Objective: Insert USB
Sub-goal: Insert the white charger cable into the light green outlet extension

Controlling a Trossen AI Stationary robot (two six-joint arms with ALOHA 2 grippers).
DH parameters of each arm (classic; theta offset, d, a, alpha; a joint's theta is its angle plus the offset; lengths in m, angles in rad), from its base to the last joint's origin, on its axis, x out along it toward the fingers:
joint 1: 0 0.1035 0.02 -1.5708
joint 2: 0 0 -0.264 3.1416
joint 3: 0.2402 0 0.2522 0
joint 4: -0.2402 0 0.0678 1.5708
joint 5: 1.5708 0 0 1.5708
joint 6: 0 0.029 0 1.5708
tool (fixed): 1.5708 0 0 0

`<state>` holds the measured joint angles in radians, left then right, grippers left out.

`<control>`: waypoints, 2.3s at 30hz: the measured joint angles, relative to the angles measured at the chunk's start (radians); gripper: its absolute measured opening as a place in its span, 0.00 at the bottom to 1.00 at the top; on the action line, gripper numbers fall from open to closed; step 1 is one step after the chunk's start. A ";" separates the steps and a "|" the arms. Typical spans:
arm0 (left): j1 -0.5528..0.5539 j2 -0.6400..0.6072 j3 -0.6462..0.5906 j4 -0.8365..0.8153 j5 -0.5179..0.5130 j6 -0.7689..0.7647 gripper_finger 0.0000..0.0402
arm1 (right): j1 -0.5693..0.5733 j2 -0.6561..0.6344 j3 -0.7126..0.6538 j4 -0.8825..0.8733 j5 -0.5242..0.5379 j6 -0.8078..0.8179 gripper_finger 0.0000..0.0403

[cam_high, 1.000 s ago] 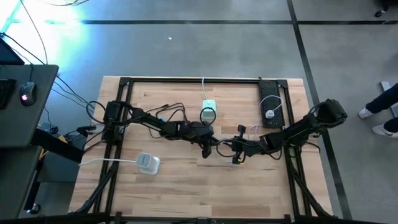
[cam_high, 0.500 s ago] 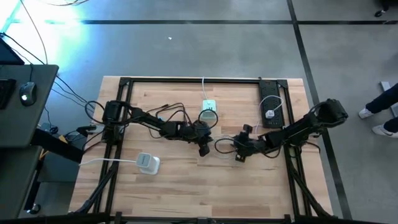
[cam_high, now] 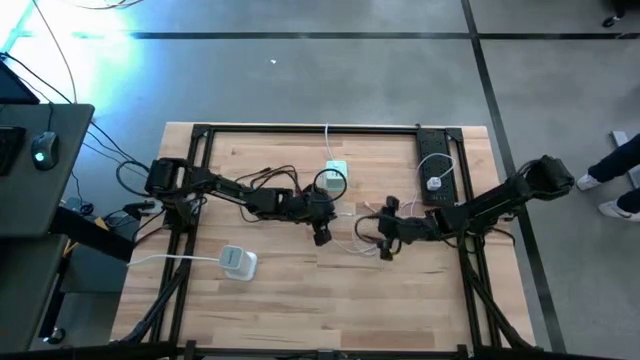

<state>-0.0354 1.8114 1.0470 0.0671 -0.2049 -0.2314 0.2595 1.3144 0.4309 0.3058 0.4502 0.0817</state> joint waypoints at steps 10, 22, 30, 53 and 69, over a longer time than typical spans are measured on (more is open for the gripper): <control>-0.004 -0.001 0.000 -0.016 0.011 -0.001 0.00 | -0.140 0.024 0.000 0.115 -0.281 -0.075 0.50; -0.008 -0.001 0.000 -0.037 0.105 0.144 0.00 | -0.247 0.095 0.172 -0.119 -0.448 -0.274 0.50; -0.049 0.000 0.000 -0.127 0.156 0.423 0.00 | -0.399 0.130 0.179 -0.115 -0.874 -0.259 0.54; -0.088 0.000 0.044 -0.164 0.112 0.532 0.00 | -0.349 0.384 0.259 0.002 -0.940 -0.193 0.57; -0.088 0.000 0.044 -0.164 0.103 0.531 0.00 | -0.334 0.384 0.260 0.010 -1.004 -0.142 0.51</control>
<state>-0.1238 1.8111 1.0908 -0.0967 -0.1020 0.2996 -0.0747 1.6981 0.6907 0.3157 -0.5542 -0.0601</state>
